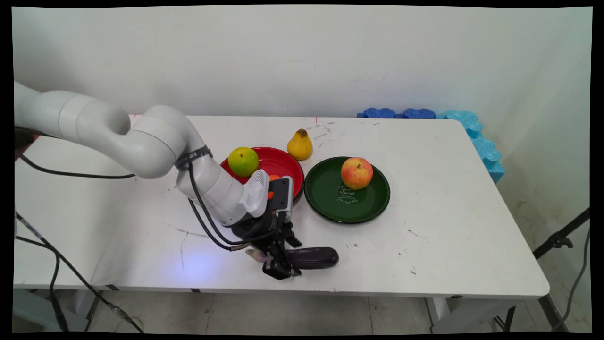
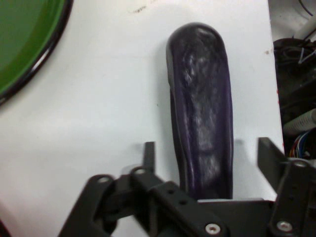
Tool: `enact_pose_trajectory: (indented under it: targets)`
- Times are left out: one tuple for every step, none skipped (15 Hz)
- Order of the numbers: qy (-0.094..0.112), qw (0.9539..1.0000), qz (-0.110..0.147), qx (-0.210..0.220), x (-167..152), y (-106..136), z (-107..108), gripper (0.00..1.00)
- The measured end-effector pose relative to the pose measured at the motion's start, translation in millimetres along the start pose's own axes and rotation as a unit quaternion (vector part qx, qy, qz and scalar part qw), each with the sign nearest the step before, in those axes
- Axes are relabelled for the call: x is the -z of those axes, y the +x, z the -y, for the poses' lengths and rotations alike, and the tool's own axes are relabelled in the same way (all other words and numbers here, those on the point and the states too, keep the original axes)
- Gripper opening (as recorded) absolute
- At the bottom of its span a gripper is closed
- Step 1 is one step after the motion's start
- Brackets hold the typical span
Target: Place the picked object on the table
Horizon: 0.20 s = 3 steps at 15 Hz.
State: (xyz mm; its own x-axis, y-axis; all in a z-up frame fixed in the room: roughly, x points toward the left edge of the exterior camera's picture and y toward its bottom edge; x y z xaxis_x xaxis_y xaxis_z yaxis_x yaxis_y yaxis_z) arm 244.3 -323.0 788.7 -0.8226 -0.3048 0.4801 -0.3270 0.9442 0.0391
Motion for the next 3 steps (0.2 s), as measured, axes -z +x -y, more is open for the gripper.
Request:
enact_pose_trajectory:
  targets:
    - [0.001, 1.0, -0.002, 0.0, 0.6, 1.0, 0.1, 1.0]
    - [0.002, 1.0, -0.005, -0.002, 3.7, 3.2, 0.7, 1.0]
    - [0.004, 1.0, -0.008, -0.004, 9.2, 6.2, 1.8, 1.0]
